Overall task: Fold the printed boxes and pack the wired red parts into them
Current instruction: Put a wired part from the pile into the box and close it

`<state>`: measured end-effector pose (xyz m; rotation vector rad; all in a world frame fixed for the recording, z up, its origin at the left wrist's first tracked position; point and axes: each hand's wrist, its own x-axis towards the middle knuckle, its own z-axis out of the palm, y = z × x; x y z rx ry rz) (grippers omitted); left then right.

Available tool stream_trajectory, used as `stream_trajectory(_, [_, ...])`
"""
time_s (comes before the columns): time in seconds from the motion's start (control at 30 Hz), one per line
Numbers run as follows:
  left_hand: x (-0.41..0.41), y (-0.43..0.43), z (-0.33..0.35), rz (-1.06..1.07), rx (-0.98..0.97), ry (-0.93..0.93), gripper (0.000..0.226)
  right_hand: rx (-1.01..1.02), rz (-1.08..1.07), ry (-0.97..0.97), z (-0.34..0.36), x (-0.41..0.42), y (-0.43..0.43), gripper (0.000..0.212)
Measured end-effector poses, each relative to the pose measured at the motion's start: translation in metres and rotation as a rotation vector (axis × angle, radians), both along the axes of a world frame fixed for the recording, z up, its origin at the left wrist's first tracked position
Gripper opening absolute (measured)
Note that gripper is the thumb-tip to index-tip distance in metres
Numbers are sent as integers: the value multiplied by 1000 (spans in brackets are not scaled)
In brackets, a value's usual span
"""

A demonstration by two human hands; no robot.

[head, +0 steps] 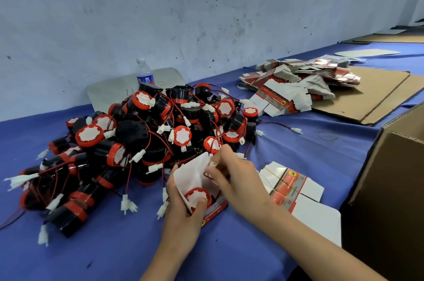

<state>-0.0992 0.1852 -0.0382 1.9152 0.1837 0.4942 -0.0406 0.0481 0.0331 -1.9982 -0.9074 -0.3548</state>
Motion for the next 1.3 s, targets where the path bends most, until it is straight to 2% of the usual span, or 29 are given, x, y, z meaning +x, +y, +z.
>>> stream_trajectory(0.1, [2,0,-1,12,-22,21,78,-193,-105,-397,-10,4,0,19])
stream_trajectory(0.2, [3,0,-2,32,-19,31,76,-338,-183,-563,-22,8,-2,36])
stream_trajectory(0.3, [4,0,-4,27,-5,47,72,-521,-153,-552,-26,9,-2,48])
stream_trajectory(0.47, [2,-3,-2,21,-4,29,77,-779,-113,-405,-13,14,9,17])
stream_trajectory(0.57, [-2,-7,1,19,16,2,95,-835,-125,-303,-10,16,13,24])
stream_trajectory(0.67, [-4,-10,5,45,94,14,116,-838,-134,-232,-14,15,7,24])
stream_trajectory(0.77, [-6,-11,7,76,164,21,117,-819,-133,-254,-19,13,-2,32])
stream_trajectory(0.9, [-6,-11,5,65,302,49,100,-723,-125,-281,-18,9,-10,55])
stream_trajectory(0.97, [-6,-12,5,64,330,75,91,-673,-138,-291,-23,6,-13,59])
stream_trajectory(1.07, [-5,-14,7,98,406,120,84,-687,-222,-399,-30,-1,-15,52])
stream_trajectory(1.2, [-7,-17,13,191,539,95,70,-660,-243,-385,-28,-3,-13,50])
stream_trajectory(1.3, [-5,-16,10,213,700,-100,48,-465,-131,-295,-32,-3,-11,29])
